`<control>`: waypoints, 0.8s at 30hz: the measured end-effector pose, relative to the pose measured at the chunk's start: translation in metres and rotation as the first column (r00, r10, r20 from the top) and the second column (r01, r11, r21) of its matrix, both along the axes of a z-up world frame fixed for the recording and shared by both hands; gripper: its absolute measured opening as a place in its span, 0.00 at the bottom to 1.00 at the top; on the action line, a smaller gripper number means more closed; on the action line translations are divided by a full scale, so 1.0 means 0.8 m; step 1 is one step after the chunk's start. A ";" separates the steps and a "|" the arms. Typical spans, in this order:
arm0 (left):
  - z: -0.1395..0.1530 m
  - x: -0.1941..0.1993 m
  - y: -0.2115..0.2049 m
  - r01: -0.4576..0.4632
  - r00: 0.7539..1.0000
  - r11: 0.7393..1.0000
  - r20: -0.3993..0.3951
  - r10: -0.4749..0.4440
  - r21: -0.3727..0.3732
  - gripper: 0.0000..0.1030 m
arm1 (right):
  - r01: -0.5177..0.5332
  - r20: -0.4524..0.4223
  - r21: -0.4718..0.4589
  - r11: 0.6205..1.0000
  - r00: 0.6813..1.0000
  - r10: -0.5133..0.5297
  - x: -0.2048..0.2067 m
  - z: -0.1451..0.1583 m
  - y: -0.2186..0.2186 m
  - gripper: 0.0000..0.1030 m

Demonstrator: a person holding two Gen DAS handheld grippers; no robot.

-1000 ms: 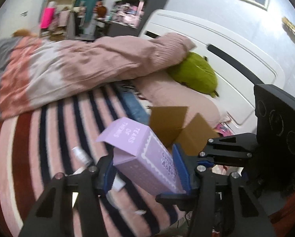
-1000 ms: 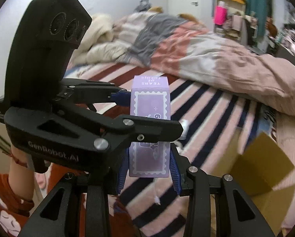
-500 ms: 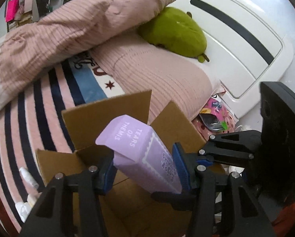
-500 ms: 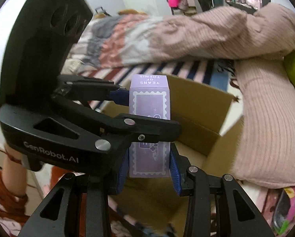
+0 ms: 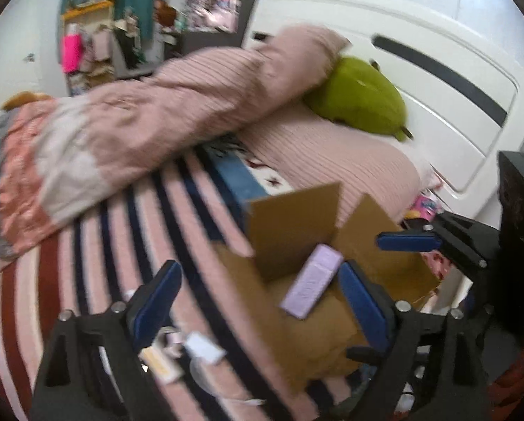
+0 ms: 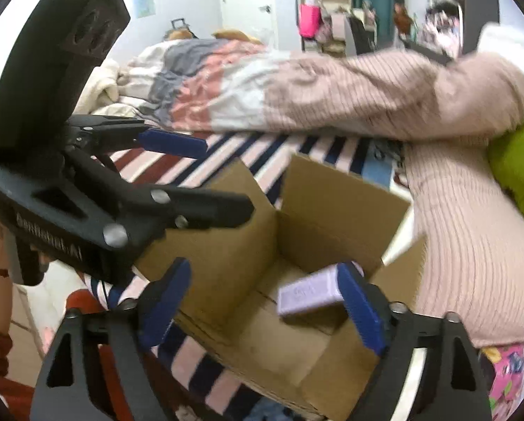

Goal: Organize rigid objects
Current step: 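Carry the lilac box into the cardboard box and open the right gripper, then lower the right gripper onto the gold bar and close it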

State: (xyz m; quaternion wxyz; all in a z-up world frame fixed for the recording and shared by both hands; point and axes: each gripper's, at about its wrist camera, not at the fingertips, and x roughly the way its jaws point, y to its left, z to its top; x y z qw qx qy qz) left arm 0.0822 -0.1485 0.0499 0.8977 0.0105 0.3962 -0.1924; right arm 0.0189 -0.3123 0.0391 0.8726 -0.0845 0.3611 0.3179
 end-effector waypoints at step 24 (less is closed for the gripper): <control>-0.154 -0.067 0.281 -0.390 0.920 0.921 -0.045 0.389 -0.009 0.98 | -0.378 -0.200 0.025 0.925 0.905 0.375 -0.006 -0.136 0.297 0.79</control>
